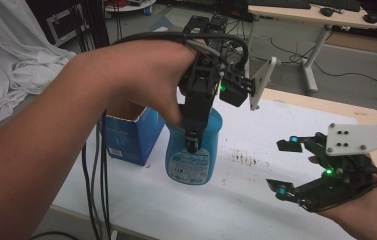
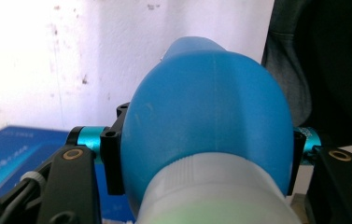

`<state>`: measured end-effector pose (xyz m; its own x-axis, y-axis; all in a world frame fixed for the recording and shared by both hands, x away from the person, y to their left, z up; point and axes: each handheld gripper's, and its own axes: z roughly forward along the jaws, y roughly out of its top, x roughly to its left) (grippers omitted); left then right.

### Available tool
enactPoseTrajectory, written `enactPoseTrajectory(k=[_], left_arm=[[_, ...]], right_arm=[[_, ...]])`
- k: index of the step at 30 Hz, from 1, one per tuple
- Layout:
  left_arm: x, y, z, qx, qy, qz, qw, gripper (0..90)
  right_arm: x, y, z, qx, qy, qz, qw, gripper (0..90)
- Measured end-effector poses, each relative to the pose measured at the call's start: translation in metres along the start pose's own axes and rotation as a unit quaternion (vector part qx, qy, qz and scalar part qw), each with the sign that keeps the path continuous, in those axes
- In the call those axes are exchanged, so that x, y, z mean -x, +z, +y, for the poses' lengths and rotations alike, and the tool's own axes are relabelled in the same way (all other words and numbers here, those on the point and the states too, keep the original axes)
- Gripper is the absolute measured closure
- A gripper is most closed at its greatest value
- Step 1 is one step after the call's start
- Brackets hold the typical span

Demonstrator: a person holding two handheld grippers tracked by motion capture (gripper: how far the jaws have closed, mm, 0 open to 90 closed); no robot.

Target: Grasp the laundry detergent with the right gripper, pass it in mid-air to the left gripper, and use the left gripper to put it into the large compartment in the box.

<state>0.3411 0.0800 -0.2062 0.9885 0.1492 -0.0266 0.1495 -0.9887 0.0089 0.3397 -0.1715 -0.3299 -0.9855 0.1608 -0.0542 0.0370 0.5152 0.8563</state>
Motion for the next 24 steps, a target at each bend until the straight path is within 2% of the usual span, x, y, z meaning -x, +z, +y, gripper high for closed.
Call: enactPoseTrajectory(k=[2,3,6,7,8,14,15,16,17,21,23,24], left_arm=[[-0.005,-0.006,-0.004,-0.004,-0.014,-0.003,0.9999,38.2],[-0.007,-0.01,-0.006,-0.006,-0.021,-0.002,0.9998,38.2],[-0.014,-0.021,-0.011,-0.009,-0.037,0.0,0.9993,38.2],[-0.014,-0.021,-0.011,-0.009,-0.037,0.0,0.9993,38.2],[-0.018,-0.029,-0.015,-0.008,-0.046,0.002,0.9989,38.2],[-0.031,-0.06,-0.03,0.004,-0.09,-0.004,0.9959,38.1],[-0.031,-0.06,-0.03,0.004,-0.09,-0.004,0.9959,38.1],[-0.035,-0.072,-0.036,0.01,-0.104,-0.006,0.9945,38.1],[-0.037,-0.078,-0.04,0.014,-0.114,-0.008,0.9933,38.1],[-0.043,-0.099,-0.055,0.028,-0.154,-0.007,0.9877,38.1],[-0.047,-0.108,-0.063,0.038,-0.181,-0.005,0.9828,38.0],[-0.049,-0.11,-0.066,0.04,-0.201,-0.006,0.9788,38.0]], right_arm=[[0.003,-0.007,0.003,-0.015,-0.003,-0.006,0.9999,8.1],[0.004,-0.009,0.004,-0.021,-0.006,-0.009,0.9997,1.5],[0.007,-0.015,0.009,-0.058,-0.015,-0.024,0.9979,1.3],[0.007,-0.015,0.009,-0.058,-0.015,-0.024,0.9979,1.3],[0.008,-0.02,0.013,-0.07,-0.023,-0.025,0.997,1.0],[0.015,-0.03,0.023,-0.122,-0.032,-0.029,0.9916,0.5],[0.015,-0.03,0.023,-0.122,-0.032,-0.029,0.9916,0.5],[0.016,-0.032,0.025,-0.129,-0.034,-0.031,0.9905,0.5],[0.018,-0.036,0.029,-0.143,-0.04,-0.037,0.9882,0.5],[0.019,-0.044,0.036,-0.163,-0.047,-0.042,0.9846,0.5],[0.02,-0.046,0.038,-0.169,-0.048,-0.044,0.9834,0.5],[0.02,-0.046,0.039,-0.172,-0.05,-0.044,0.9829,0.5]])
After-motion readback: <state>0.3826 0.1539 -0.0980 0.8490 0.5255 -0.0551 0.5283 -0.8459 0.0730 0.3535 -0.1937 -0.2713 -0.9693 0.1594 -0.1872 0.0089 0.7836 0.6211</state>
